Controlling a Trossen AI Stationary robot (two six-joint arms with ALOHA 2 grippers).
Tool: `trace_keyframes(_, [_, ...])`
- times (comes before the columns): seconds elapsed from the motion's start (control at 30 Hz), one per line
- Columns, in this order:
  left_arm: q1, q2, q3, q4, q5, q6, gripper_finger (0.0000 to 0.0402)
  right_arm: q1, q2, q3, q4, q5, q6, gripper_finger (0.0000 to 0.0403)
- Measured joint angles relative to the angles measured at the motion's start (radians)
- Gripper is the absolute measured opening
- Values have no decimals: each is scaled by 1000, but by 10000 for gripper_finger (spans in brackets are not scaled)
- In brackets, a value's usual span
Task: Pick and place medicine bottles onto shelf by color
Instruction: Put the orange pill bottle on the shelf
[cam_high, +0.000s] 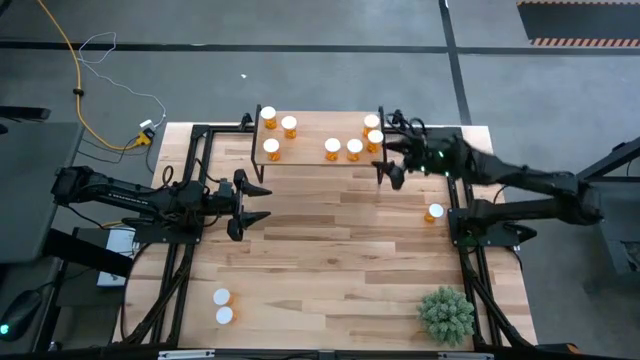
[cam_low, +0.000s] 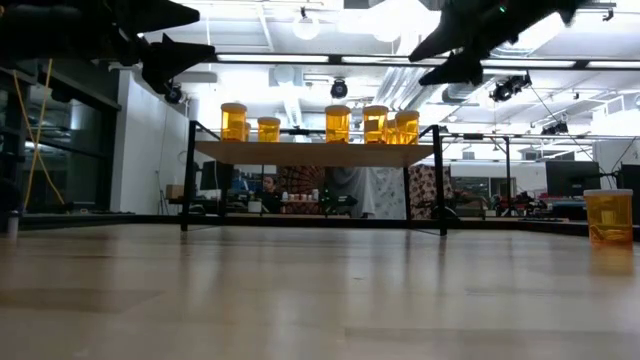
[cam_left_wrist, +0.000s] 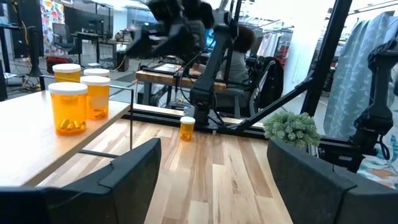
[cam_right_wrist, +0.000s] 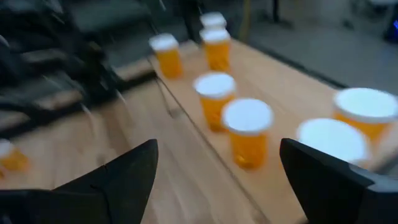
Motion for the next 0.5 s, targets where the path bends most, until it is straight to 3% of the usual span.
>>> trace_keyframes(0.13, [0,0,0,0,-3,0,283,66,-60,-233,395,2,17,328])
trace_keyframes(0.27, [0,0,0,0,-3,0,283,117,-57,-389,665,2,39,328])
trace_keyframes(0.5, [0,0,0,0,-8,0,283,190,-58,-479,761,2,70,328])
